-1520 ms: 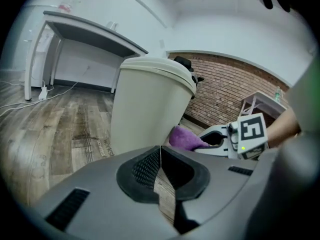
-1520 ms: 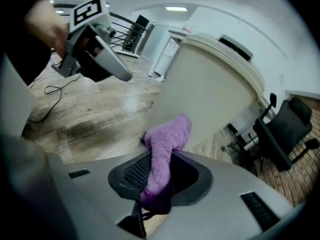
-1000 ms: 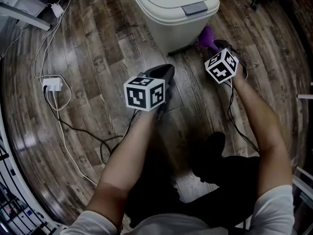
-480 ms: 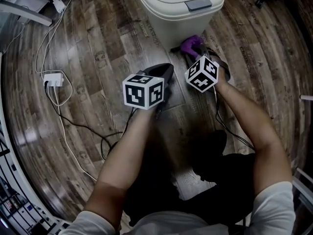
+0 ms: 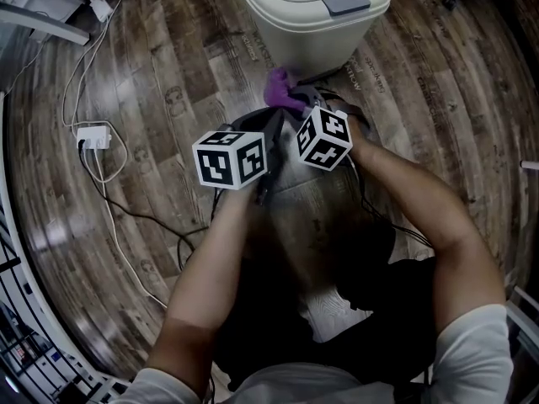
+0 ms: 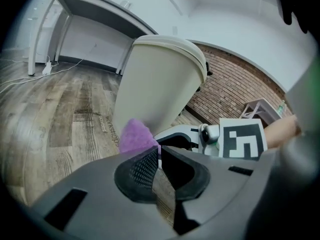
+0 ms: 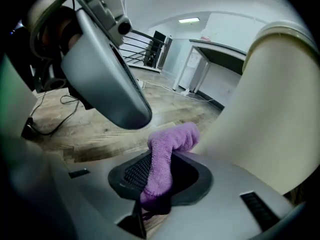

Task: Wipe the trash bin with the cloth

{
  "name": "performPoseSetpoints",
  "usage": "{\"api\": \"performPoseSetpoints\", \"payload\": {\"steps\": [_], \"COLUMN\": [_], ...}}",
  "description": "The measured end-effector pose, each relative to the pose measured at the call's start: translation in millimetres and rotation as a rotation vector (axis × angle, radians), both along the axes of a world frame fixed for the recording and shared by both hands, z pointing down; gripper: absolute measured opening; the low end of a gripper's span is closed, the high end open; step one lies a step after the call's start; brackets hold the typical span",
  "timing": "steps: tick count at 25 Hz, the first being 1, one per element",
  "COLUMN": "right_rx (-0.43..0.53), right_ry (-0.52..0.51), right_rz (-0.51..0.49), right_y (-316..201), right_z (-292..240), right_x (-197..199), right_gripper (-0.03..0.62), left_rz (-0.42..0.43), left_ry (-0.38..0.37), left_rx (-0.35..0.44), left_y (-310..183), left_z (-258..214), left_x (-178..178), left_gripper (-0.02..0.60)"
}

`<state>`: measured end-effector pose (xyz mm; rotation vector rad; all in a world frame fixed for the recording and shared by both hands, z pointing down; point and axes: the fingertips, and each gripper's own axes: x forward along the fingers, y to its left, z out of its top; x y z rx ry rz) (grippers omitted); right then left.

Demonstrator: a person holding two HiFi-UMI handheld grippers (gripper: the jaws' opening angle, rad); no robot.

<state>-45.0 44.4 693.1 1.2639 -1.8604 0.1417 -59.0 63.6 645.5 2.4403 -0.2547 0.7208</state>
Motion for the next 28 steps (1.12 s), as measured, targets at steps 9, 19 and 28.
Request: {"api": "performPoseSetpoints", "payload": {"steps": [9,19,28], "right_rx": [-0.137,-0.298,-0.295], "right_ry": [0.031,0.195,0.271], "right_rz": [-0.062,0.119,0.402], "right_y": [31.5,88.1,71.2], "right_z": [36.9,79.7,82.5], "right_x": [10.6,157.9,259.1], "right_gripper": [0.097,0.097,0.097], "left_rz": [0.006,0.052,0.073], "left_ry": [-0.018,-0.053,-0.084], "left_rx": [-0.021,-0.019,-0.008], "left_y": [4.7,27.6,42.4], "left_z": [7.2,17.1,19.3], "left_x": [0.7,25.9,36.7], "left_gripper": [0.003,0.003,0.003]}}
